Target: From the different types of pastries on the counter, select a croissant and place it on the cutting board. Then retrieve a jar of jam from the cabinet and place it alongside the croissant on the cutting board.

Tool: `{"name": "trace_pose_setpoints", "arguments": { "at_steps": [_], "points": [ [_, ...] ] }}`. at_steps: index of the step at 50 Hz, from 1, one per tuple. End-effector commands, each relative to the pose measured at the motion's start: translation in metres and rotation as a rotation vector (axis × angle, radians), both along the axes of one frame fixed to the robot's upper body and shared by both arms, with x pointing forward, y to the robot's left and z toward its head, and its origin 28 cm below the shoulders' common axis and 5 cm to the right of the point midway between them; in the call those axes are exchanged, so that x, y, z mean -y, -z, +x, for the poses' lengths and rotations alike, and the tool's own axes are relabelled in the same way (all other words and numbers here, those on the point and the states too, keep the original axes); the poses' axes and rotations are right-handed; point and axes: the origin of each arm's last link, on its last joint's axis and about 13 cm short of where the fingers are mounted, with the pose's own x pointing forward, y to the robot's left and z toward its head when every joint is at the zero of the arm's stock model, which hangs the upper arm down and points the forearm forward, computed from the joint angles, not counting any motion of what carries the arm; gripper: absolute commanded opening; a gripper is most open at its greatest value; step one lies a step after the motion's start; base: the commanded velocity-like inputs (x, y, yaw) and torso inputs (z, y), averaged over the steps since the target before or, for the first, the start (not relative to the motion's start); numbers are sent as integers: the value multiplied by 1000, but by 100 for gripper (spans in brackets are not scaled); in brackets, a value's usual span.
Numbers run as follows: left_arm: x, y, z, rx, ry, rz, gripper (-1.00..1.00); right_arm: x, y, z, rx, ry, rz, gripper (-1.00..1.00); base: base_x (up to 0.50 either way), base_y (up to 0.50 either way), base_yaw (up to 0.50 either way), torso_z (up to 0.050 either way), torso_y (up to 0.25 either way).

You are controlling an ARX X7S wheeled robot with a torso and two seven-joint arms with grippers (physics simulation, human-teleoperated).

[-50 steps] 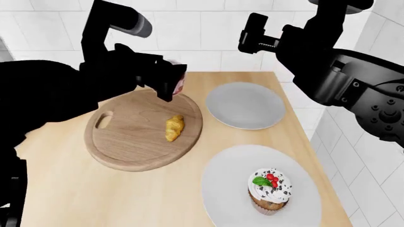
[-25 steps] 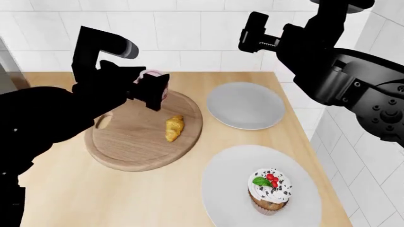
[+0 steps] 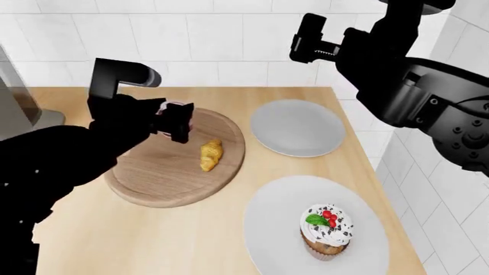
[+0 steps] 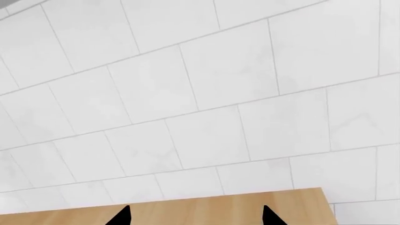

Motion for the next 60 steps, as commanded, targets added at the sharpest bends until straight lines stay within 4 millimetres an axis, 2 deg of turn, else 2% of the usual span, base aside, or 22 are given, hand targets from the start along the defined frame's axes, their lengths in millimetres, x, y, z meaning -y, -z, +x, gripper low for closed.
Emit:
{"name": "trace_pose_setpoints", "arguments": {
  "at_steps": [1, 51, 52, 60],
  "points": [
    [-4, 10, 1, -8, -41, -16, -100, 0, 2, 1, -3, 1, 1, 100, 0, 0, 0, 0, 0],
    [-8, 41, 2, -83, -85, 0, -100, 1, 0, 1, 0, 4, 6, 100, 0, 0, 0, 0, 0],
    [-8, 41, 2, -83, -86, 1, 100, 1, 0, 1, 0, 3, 7, 100, 0, 0, 0, 0, 0],
    [-8, 43, 3, -85, -84, 1, 100, 1, 0, 1, -1, 3, 8, 100, 0, 0, 0, 0, 0]
  ]
}}
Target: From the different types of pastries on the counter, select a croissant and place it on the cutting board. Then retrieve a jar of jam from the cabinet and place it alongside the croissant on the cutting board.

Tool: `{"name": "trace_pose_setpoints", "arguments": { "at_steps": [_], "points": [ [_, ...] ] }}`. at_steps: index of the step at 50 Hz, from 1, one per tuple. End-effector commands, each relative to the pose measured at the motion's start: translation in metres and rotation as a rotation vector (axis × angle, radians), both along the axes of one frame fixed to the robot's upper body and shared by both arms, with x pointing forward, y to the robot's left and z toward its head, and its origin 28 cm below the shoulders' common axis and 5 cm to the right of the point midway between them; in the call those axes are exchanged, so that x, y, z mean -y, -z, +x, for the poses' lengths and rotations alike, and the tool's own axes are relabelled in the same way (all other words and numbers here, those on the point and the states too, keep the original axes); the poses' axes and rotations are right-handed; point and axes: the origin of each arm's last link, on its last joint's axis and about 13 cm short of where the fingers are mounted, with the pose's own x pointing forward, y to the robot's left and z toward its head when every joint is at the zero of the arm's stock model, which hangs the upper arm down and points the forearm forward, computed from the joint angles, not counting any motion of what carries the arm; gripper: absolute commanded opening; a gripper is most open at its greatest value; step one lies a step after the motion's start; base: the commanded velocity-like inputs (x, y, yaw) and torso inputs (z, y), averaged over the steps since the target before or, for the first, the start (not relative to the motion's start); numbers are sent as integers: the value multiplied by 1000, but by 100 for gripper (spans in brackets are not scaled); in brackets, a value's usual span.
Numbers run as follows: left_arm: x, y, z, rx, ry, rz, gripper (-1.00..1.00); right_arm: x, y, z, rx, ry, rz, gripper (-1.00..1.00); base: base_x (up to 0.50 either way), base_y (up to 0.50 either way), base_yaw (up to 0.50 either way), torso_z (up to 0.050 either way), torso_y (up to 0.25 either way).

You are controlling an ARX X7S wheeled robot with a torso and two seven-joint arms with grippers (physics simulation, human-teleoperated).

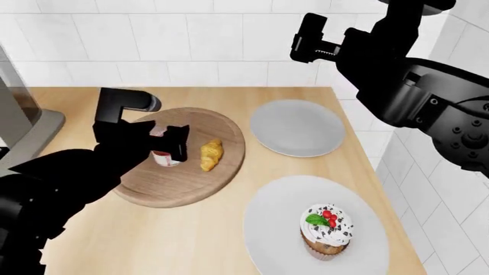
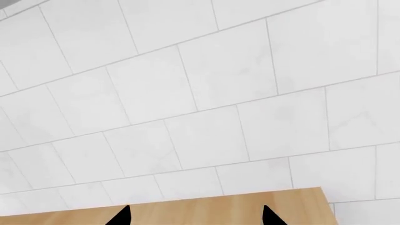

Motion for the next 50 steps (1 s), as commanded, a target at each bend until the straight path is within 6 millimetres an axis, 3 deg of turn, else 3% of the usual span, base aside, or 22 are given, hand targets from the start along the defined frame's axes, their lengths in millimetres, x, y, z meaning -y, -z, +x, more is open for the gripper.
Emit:
{"name": "trace_pose_setpoints", "arguments": {
  "at_steps": [1, 15, 34, 50],
  "points": [
    [-1, 3, 1, -5, -6, -4, 100, 0, -1, 0, 0, 0, 2, 100, 0, 0, 0, 0, 0],
    [-1, -6, -1, 23, 0, -8, 100, 0, -3, -1, 2, 0, -1, 100, 0, 0, 0, 0, 0],
    [-1, -97, -30, 228, 45, -18, 100, 19, -11, -19, 9, 55, -46, 100, 0, 0, 0, 0, 0],
    [-20, -146, -65, 387, -23, -13, 100, 47, -4, -49, 32, 151, -28, 100, 0, 0, 0, 0, 0]
  ]
}}
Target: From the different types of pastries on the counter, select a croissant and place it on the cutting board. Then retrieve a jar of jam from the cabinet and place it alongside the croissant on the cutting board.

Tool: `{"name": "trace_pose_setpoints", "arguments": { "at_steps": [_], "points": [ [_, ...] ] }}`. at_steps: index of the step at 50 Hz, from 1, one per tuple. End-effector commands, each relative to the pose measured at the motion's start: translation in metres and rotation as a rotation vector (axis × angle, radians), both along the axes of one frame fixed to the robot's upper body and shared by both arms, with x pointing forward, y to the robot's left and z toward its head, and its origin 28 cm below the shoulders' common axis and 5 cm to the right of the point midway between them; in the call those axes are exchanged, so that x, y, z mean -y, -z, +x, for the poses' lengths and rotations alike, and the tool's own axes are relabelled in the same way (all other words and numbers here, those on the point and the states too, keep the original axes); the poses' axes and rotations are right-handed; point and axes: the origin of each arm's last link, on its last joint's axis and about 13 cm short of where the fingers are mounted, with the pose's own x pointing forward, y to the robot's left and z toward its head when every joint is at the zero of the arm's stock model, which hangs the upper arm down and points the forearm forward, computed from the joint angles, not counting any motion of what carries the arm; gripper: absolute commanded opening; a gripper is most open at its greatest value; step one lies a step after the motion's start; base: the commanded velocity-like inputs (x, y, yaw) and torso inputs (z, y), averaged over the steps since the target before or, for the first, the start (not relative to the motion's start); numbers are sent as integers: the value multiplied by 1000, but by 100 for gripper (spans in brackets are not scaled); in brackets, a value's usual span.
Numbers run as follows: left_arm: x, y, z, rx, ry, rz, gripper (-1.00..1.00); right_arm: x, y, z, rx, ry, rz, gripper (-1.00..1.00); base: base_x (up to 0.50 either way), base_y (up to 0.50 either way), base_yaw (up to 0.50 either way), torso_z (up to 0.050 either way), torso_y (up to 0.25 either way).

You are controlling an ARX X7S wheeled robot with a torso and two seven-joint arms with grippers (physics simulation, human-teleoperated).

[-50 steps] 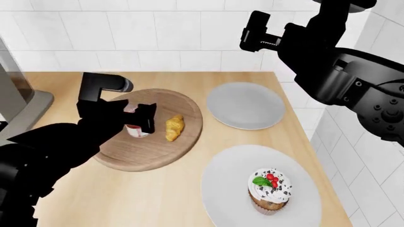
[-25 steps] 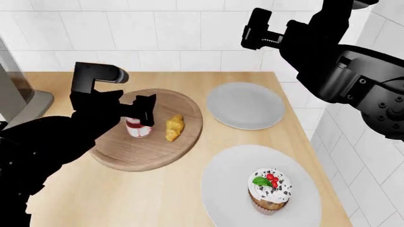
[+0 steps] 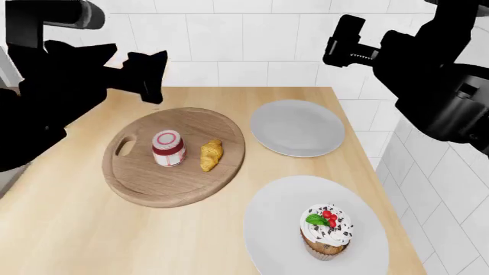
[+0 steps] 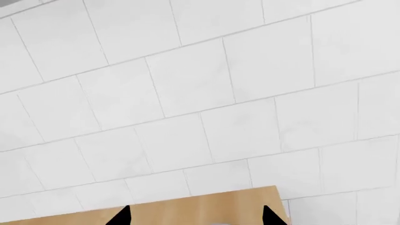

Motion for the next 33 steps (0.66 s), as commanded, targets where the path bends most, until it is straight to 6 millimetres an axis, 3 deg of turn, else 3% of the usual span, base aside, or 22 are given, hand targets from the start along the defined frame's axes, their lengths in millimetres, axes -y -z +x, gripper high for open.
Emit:
{"name": "trace_pose_setpoints", "arguments": {
  "at_steps": [1, 17, 33],
  "points": [
    [-13, -36, -27, 126, -53, -12, 100, 19, 1, -23, 29, 68, 4, 100, 0, 0, 0, 0, 0],
    [-15, -75, -70, 334, -100, -67, 100, 41, -16, -77, 350, 124, 168, 100, 0, 0, 0, 0, 0],
    [-16, -78, -96, 406, -113, -86, 100, 47, -17, -97, 424, 146, 184, 100, 0, 0, 0, 0, 0]
  ]
}}
